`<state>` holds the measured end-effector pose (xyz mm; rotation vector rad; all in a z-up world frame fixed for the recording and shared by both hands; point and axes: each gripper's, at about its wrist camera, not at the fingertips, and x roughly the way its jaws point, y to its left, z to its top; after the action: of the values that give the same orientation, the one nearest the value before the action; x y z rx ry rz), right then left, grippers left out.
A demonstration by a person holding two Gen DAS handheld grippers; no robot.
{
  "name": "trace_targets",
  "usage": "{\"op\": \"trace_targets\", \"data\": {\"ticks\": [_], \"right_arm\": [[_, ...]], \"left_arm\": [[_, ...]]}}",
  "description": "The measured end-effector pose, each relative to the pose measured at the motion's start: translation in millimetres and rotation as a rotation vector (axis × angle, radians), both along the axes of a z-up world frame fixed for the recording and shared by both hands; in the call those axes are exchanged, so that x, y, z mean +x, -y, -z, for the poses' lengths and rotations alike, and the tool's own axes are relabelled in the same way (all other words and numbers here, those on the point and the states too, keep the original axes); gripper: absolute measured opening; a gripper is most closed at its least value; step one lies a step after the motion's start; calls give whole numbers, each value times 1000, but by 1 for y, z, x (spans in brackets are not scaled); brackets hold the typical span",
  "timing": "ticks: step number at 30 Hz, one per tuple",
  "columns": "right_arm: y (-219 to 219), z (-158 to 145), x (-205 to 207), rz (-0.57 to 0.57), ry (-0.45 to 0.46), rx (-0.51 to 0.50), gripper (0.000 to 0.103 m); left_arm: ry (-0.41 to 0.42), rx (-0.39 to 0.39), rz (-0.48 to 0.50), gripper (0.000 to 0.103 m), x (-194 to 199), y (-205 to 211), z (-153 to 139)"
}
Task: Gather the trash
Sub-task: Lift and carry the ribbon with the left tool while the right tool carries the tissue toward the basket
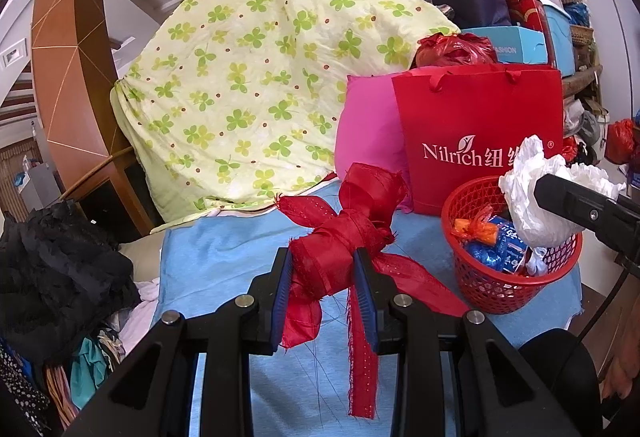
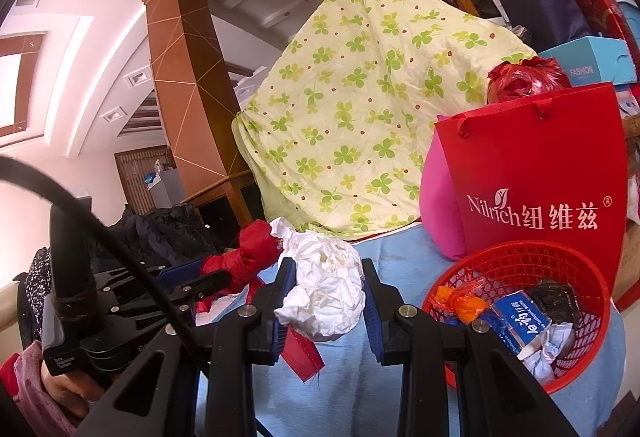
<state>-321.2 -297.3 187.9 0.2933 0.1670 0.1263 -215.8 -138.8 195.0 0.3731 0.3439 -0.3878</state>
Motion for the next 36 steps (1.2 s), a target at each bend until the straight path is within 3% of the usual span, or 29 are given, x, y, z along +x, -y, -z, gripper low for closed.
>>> {"op": "trace_targets", "data": {"ticks": [36], "right_arm": [[32, 7, -13, 43, 5, 63, 34]], "left_arm": [[0, 69, 63, 33, -5, 31, 5]]}}
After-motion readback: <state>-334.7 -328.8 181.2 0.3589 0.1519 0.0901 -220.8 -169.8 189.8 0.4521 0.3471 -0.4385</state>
